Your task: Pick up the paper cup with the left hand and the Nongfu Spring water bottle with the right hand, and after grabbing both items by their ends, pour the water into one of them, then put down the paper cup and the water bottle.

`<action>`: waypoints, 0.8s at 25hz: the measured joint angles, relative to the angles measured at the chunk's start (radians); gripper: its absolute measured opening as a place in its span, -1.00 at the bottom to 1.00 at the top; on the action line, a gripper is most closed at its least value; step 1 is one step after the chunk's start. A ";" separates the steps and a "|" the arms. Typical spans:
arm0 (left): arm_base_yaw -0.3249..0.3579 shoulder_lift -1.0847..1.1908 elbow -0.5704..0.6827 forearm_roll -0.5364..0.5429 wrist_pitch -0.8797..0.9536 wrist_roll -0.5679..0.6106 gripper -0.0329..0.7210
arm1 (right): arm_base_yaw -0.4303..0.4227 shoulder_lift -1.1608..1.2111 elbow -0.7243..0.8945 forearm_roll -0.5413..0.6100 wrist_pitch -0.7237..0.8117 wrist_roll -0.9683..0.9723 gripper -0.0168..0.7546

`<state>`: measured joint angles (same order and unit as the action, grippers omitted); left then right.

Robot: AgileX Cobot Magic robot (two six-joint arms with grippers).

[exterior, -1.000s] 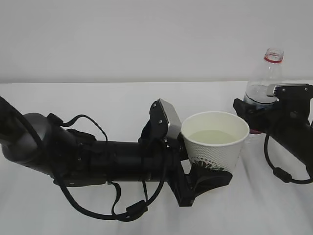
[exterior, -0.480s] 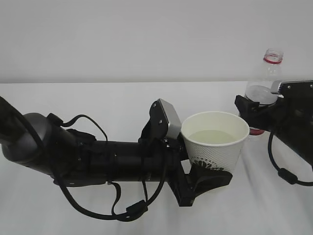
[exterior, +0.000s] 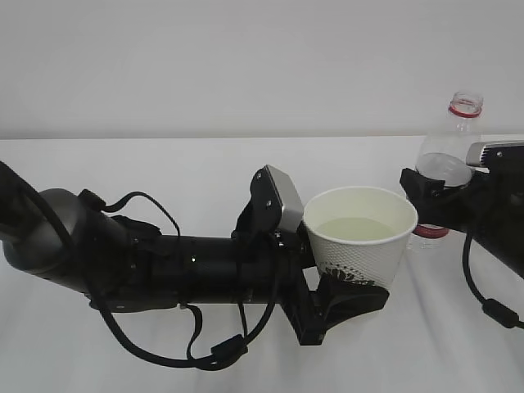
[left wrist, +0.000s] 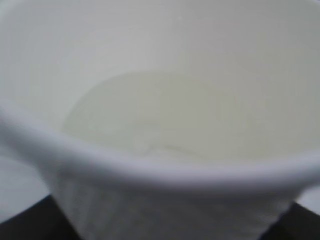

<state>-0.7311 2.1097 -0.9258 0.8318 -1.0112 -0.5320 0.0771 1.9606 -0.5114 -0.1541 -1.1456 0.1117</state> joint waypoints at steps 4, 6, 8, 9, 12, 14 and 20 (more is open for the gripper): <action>0.000 0.000 0.000 0.000 0.000 0.000 0.46 | 0.000 0.000 0.012 -0.025 0.000 0.000 0.77; 0.000 0.000 0.000 0.000 0.000 0.000 0.46 | 0.000 0.000 0.024 -0.029 0.000 0.000 0.79; 0.000 0.000 0.000 0.000 0.000 0.000 0.46 | 0.000 0.000 0.036 -0.030 0.000 0.000 0.79; 0.000 0.000 0.000 0.000 0.000 0.000 0.46 | 0.000 -0.001 0.045 -0.032 0.000 0.000 0.79; 0.000 0.000 0.000 0.000 0.000 0.000 0.46 | 0.000 -0.002 0.067 -0.032 0.000 0.000 0.79; 0.000 0.000 0.000 0.000 0.000 0.000 0.46 | 0.000 -0.002 0.079 -0.032 0.000 0.000 0.79; 0.000 0.000 0.000 0.000 0.000 0.000 0.46 | 0.000 -0.002 0.114 -0.036 0.000 0.000 0.79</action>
<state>-0.7311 2.1097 -0.9258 0.8318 -1.0112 -0.5320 0.0771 1.9583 -0.3974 -0.1899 -1.1456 0.1117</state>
